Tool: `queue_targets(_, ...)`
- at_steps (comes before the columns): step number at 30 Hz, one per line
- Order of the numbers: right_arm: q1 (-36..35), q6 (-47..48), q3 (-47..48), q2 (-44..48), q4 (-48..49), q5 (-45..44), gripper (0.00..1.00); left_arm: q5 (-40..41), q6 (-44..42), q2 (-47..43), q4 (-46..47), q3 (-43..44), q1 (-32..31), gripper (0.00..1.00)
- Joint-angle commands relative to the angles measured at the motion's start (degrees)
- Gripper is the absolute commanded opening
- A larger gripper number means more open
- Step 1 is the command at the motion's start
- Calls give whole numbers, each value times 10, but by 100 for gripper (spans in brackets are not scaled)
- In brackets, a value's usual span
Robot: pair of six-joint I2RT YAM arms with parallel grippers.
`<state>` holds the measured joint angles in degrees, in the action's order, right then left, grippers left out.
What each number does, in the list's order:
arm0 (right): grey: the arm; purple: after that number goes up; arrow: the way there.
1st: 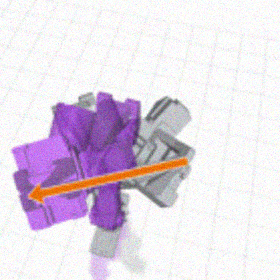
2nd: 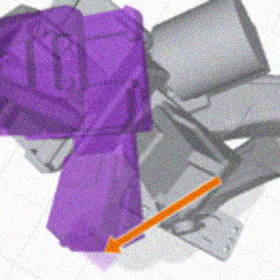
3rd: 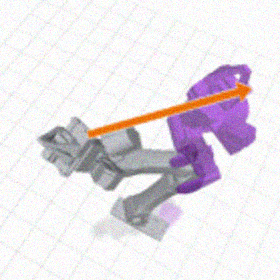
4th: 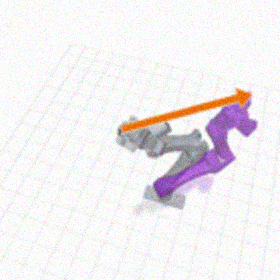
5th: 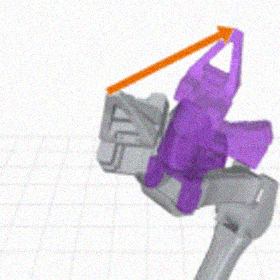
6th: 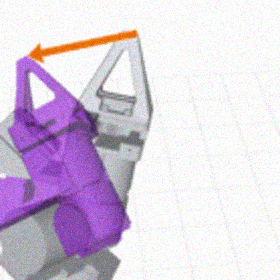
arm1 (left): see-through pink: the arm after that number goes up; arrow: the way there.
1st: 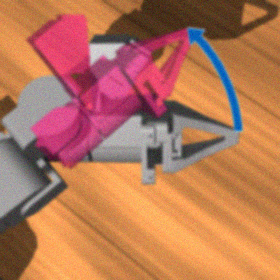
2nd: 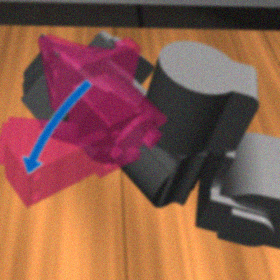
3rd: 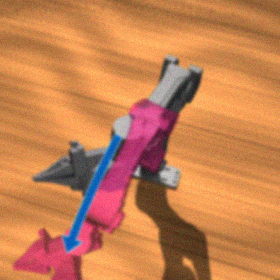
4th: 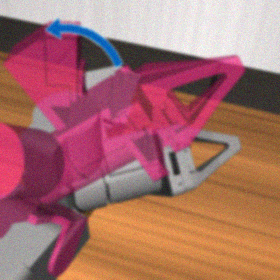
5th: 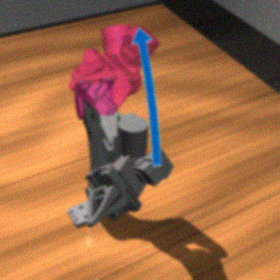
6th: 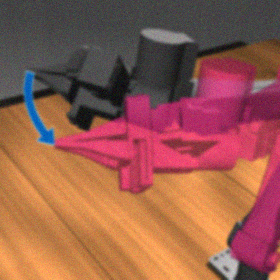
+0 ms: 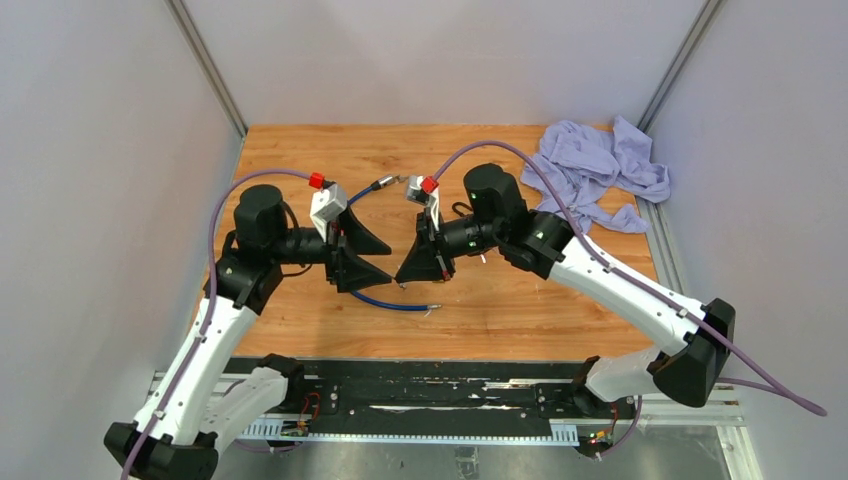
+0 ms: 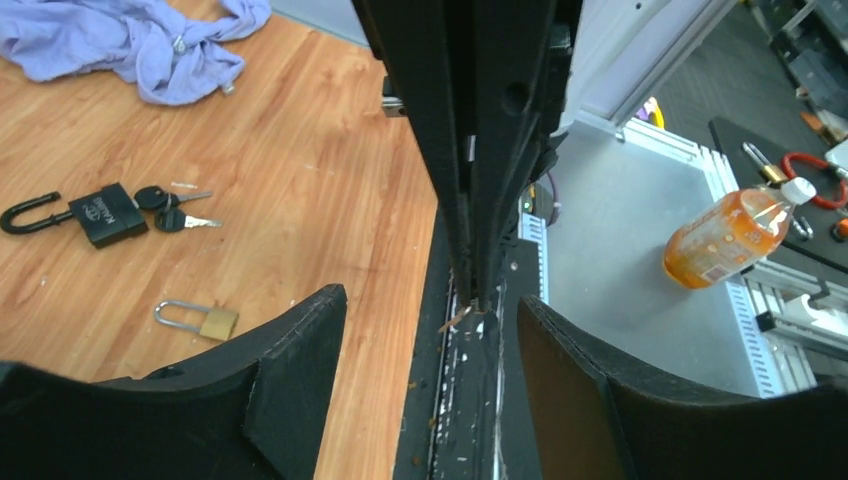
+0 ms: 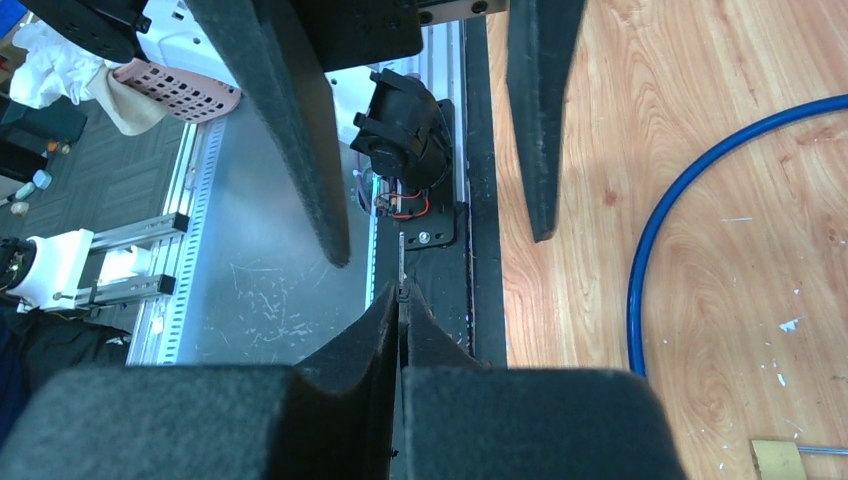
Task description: Unlock with the key
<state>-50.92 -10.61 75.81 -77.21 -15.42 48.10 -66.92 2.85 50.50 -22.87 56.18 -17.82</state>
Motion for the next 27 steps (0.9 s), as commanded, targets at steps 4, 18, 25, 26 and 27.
queue_targets(4, -10, 21, 26, 2, -29, -23, 1, 12, 110, -31, 102, -27, -2, 64)
queue_targets(18, 132, -67, -144, 104, -65, -176, 1, 294, -693, 265, -415, 202, -35, 85)
queue_targets(25, 174, -84, -215, 197, -110, -271, 1, 421, -985, 410, -421, 235, -104, 84)
queue_targets(26, 177, -85, -224, 209, -118, -287, 0, 428, -1007, 426, -419, 239, -110, 84)
queue_targets(27, 180, -86, -232, 223, -124, -297, 1, 432, -1019, 444, -413, 245, -115, 85)
